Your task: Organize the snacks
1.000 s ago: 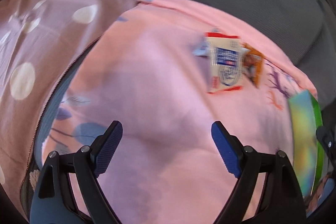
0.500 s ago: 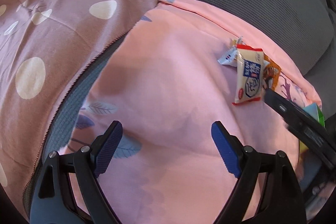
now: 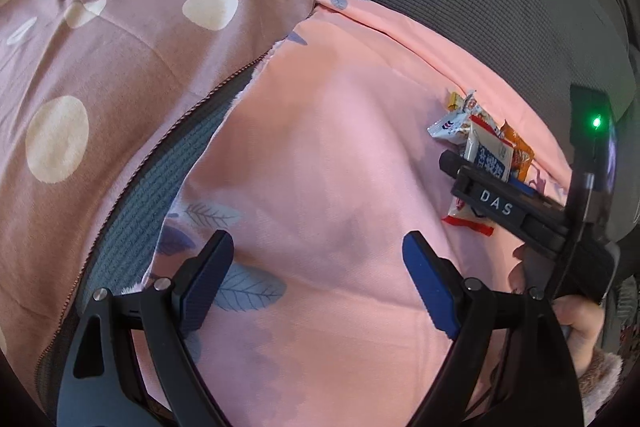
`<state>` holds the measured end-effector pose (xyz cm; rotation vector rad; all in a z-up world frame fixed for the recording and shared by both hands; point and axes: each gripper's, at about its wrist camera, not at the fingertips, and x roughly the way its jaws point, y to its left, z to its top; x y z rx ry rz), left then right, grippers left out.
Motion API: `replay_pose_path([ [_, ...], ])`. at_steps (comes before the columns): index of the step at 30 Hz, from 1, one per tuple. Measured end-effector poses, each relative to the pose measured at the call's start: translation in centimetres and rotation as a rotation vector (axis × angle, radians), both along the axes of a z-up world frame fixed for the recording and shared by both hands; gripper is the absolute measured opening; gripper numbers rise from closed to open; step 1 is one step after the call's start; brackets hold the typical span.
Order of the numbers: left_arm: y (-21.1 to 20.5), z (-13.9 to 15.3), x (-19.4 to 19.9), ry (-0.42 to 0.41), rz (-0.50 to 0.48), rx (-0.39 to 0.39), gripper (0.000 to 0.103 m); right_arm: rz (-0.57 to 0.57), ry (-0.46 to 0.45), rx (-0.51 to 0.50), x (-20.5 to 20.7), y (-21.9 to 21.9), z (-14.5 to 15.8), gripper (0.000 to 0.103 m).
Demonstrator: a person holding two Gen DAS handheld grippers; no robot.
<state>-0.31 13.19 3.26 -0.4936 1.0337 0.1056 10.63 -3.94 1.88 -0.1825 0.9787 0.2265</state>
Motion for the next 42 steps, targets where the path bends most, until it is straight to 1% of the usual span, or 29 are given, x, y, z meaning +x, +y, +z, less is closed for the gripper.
replay_pose_path([
  [1,0.0,0.0,0.0,0.000,-0.002,-0.002,0.087,-0.005,0.001,0.010,-0.1,-0.2,0.0,0.084],
  [2,0.0,0.0,0.0,0.000,-0.003,-0.003,0.087,-0.012,0.001,0.022,-0.2,-0.4,0.0,0.079],
  [3,-0.1,0.1,-0.1,0.000,-0.003,-0.002,0.087,-0.013,0.011,0.034,-0.3,-0.6,0.0,0.068],
  [4,-0.1,0.0,-0.1,0.000,-0.002,-0.001,0.087,-0.015,0.028,0.041,-0.4,-0.8,-0.1,0.067],
  [7,-0.2,-0.1,-0.1,0.004,-0.003,0.005,0.087,-0.016,0.044,0.063,-0.9,-1.1,0.1,0.067],
  [12,-0.4,-0.1,-0.1,0.000,-0.014,0.005,0.087,-0.002,0.092,0.115,-3.4,-2.6,2.1,0.067],
  [16,-0.7,-0.2,-0.1,0.005,-0.020,0.011,0.087,0.013,0.141,0.118,-5.8,-3.7,3.1,0.067],
  [20,-1.3,-0.3,-0.1,0.006,-0.037,0.018,0.087,0.045,0.218,0.132,-8.2,-4.4,2.4,0.067],
  [25,-2.1,-0.3,-0.1,0.004,-0.063,0.031,0.087,0.012,0.267,0.133,-9.9,-5.4,1.1,0.067],
  [29,-3.1,-0.4,-0.2,0.004,-0.091,0.043,0.087,-0.025,0.259,0.183,-10.3,-6.7,1.0,0.068],
  [32,-3.8,-0.3,-0.2,-0.002,-0.119,0.038,0.087,-0.049,0.242,0.217,-10.5,-7.8,1.6,0.072],
  [35,-4.9,-0.4,-0.2,-0.006,-0.160,0.006,0.086,-0.076,0.214,0.248,-11.0,-9.2,2.5,0.074],
  [38,-6.3,-0.5,-0.3,-0.007,-0.225,-0.036,0.085,-0.110,0.199,0.313,-11.4,-10.6,3.0,0.074],
  [39,-6.8,-0.5,-0.4,-0.012,-0.247,-0.042,0.082,-0.118,0.198,0.339,-11.4,-11.1,3.0,0.074],
  [42,-8.6,-0.5,-0.7,-0.025,-0.321,-0.047,0.072,-0.144,0.203,0.376,-11.2,-11.9,2.9,0.074],
])
